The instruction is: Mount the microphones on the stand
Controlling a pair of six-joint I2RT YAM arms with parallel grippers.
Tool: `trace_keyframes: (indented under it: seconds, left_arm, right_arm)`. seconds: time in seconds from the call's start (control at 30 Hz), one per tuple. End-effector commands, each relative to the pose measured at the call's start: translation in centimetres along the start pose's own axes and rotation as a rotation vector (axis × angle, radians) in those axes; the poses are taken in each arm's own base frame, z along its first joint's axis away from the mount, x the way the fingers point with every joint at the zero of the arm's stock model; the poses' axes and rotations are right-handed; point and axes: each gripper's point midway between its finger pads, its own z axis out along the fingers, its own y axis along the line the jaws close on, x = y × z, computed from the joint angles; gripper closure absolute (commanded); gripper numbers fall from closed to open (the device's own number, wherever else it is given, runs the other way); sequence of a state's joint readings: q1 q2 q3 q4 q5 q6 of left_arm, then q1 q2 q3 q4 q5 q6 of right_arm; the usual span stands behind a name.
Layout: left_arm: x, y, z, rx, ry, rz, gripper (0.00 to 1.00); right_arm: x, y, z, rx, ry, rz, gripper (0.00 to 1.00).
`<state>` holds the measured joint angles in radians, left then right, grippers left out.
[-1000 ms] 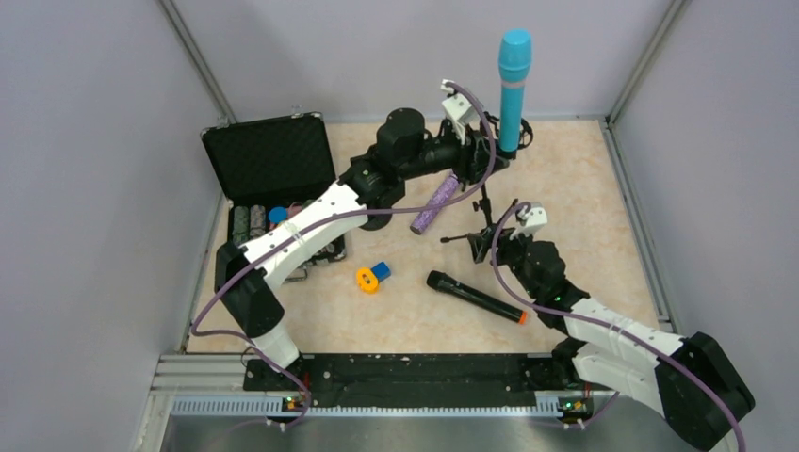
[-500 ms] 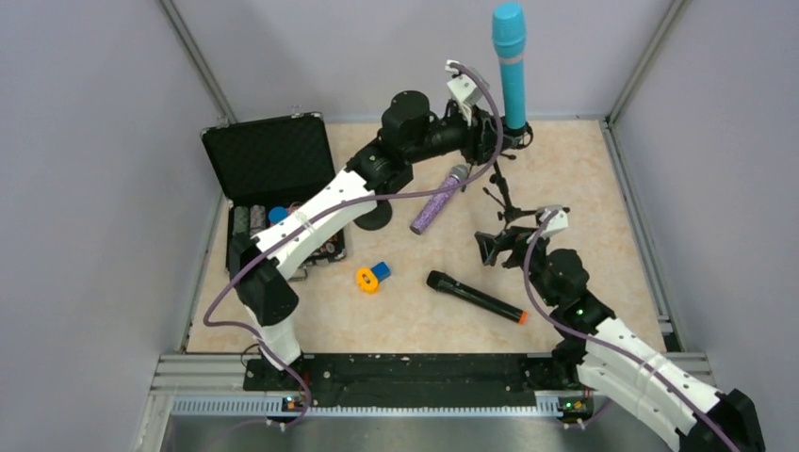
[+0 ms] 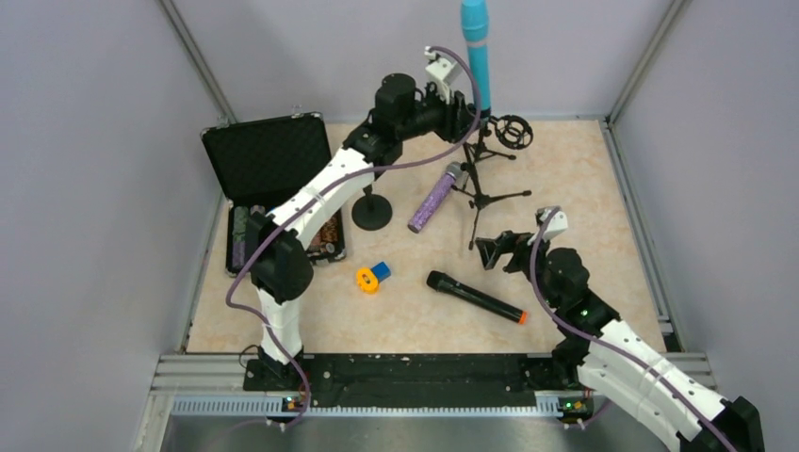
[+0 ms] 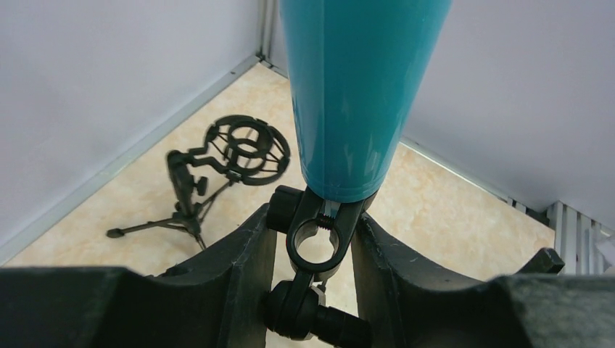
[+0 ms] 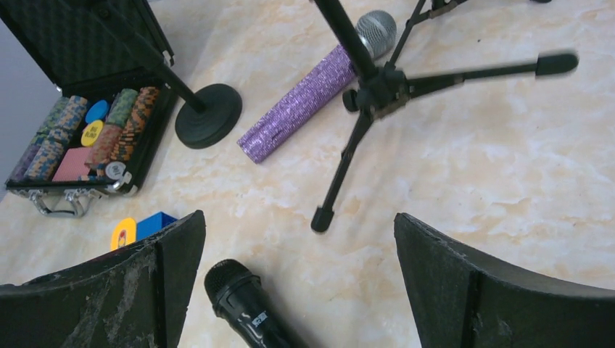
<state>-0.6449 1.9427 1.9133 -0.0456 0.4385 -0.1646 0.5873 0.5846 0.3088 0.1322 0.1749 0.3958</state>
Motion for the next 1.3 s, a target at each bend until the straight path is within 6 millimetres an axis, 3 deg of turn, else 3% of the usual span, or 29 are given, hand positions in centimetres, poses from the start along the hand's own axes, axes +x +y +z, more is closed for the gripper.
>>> trace_keyframes:
  seconds: [0.0, 0.27, 0.57, 0.73, 0.93, 1.27]
  left_arm:
    - [-11.8, -1.0, -3.5, 0.046, -0.293, 0.110, 1.00]
    - [-15.9, 3.2, -6.3, -0.033, -0.382, 0.120, 1.00]
    - [-20.1, 9.6, -9.1, -0.257, -0.502, 0.218, 1.00]
    - [-21.0, 13.7, -10.0, -0.375, -0.539, 0.256, 1.00]
    - [-20.1, 17.5, -10.8, -0.476, -0.507, 0.322, 1.00]
    - [-15.0, 21.4, -10.9, -0.573, -0.281, 0.428, 1.00]
  right_arm:
    - [-1.1, 1.8, 0.2, -0.054, 0.004, 0.041, 0.01]
    - [-0.3, 2.0, 0.5, -0.058, 0.046, 0.051, 0.01]
    - [0.3, 2.1, 1.0, -0.063, 0.074, 0.055, 0.01]
    - [0.4, 2.3, 1.1, -0.067, 0.084, 0.062, 0.01]
    - [0.6, 2.2, 1.2, -0.060, 0.092, 0.056, 0.01]
    - [1.2, 2.5, 1.8, -0.069, 0.126, 0.049, 0.01]
